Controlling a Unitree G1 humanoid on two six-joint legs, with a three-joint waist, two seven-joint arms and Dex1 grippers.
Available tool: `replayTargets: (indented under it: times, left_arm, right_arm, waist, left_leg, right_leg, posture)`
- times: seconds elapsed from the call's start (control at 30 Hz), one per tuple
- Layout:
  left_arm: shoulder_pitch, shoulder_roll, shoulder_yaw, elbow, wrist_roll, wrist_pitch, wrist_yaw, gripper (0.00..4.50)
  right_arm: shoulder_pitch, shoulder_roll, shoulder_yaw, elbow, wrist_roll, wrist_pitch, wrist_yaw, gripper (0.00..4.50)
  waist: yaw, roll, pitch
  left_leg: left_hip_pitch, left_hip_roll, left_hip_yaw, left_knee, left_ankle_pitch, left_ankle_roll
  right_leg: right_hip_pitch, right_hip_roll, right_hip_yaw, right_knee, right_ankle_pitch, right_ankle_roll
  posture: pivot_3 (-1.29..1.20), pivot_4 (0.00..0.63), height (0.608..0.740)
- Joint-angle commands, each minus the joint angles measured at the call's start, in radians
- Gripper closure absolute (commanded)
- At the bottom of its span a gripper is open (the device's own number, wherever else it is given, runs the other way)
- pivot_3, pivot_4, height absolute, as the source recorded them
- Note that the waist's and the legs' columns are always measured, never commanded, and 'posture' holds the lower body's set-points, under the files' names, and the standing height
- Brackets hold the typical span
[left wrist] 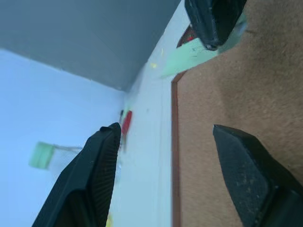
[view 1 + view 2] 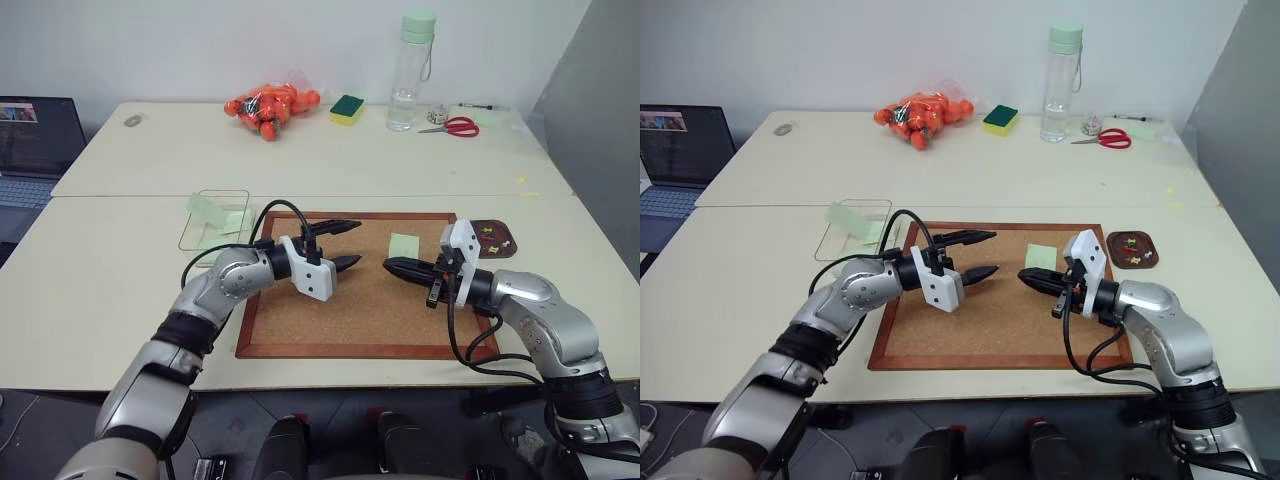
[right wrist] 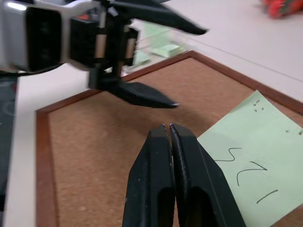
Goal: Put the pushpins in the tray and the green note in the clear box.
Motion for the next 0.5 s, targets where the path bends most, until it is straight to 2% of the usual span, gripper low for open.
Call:
replayTargets:
  times: [0.03, 0.27, 0.5]
  left_arm:
    - [-0.069, -0.002, -0.027, 0.077, 0.12, -0.129, 0.144, 1.3]
    - [-0.114, -0.014, -0.086, 0.117, 0.273, -0.227, 0.297, 1.3]
    - [-0.123, -0.007, -0.136, 0.131, 0.357, -0.259, 0.386, 1.3]
  right_arm:
    - [-0.014, -0.002, 0.031, -0.065, 0.03, 0.032, 0.032, 4.5]
    - [-0.033, 0.023, 0.067, -0.083, 0.031, 0.057, 0.03, 4.5]
    - [-0.038, 0.022, 0.079, -0.089, 0.035, 0.079, 0.045, 4.5]
  waist:
    - [0.0, 0.0, 0.0]
    - [-0.001, 0.0, 0.0]
    - [-0.001, -0.001, 0.0]
  left_leg:
    - [0.0, 0.0, 0.0, 0.0, 0.0, 0.0]
    - [-0.001, 0.0, 0.0, 0.0, 0.0, 0.0]
    - [-0.001, 0.0, 0.0, 0.001, 0.0, 0.0]
  right_leg:
    - [0.0, 0.0, 0.0, 0.0, 0.0, 0.0]
    - [-0.001, 0.0, -0.001, 0.0, 0.0, 0.0]
    - [-0.001, 0.0, -0.001, 0.001, 0.0, 0.0]
  posture:
    - [0.0, 0.15, 0.74]
    - [0.0, 0.15, 0.74]
    - [0.0, 0.15, 0.74]
